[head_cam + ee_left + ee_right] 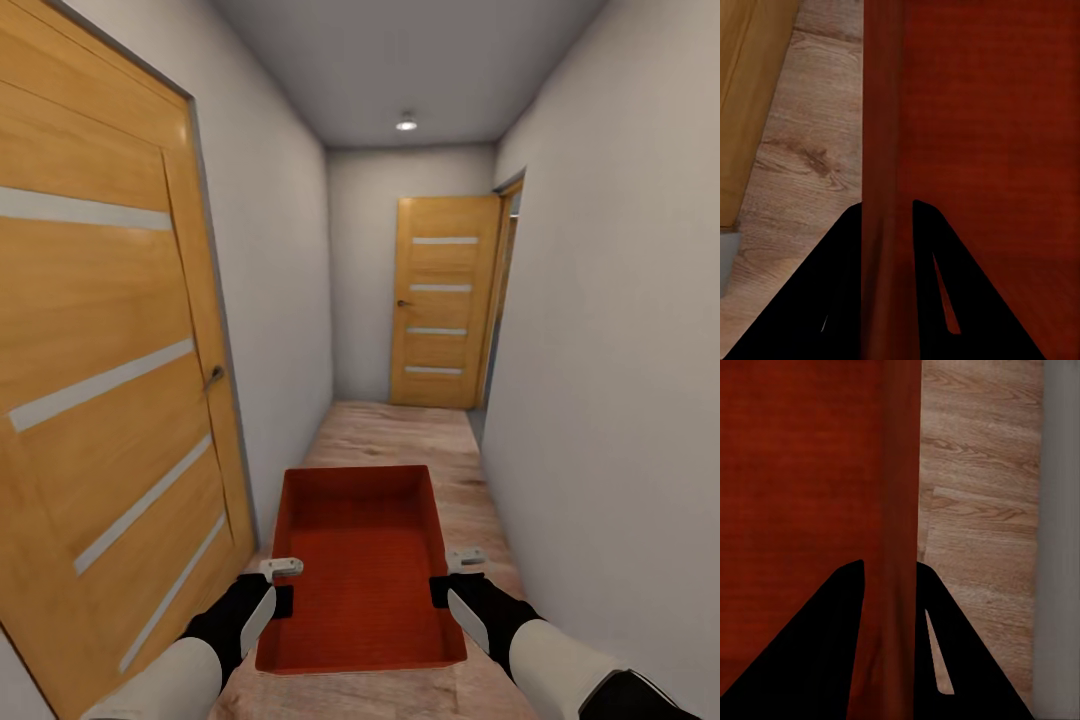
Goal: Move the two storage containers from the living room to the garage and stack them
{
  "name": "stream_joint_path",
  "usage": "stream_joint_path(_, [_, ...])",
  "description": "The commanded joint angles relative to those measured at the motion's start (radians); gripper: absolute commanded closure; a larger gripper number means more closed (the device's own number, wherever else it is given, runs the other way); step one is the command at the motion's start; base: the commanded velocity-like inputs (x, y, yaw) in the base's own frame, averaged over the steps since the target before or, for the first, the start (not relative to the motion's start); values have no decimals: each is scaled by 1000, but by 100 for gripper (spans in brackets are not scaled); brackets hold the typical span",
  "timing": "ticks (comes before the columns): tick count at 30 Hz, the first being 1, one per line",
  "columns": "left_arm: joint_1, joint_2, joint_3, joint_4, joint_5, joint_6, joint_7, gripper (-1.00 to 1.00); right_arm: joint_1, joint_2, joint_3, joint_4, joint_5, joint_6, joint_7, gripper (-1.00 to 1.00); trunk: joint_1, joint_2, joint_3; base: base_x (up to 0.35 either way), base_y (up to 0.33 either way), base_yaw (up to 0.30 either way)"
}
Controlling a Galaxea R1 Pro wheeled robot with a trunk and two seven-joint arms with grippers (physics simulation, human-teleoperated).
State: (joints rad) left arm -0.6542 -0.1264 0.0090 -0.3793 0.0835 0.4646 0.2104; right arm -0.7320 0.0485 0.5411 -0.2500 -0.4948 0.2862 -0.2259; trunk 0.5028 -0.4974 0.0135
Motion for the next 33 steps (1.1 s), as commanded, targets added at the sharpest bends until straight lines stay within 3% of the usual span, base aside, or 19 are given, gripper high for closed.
stream_joint_path(1, [1,42,-7,19,-11,8,10,100,-1,-1,8,-5,5,-24,-7,100,1,-1,0,322,0,0])
stream_joint_path(16, [1,42,-7,19,-11,8,10,100,-1,-1,8,-5,5,-24,-7,100,1,-1,0,322,0,-172])
stream_joint_path(33, [1,42,-7,19,-11,8,10,100,-1,-1,8,-5,5,-24,-7,100,1,-1,0,323,0,-11])
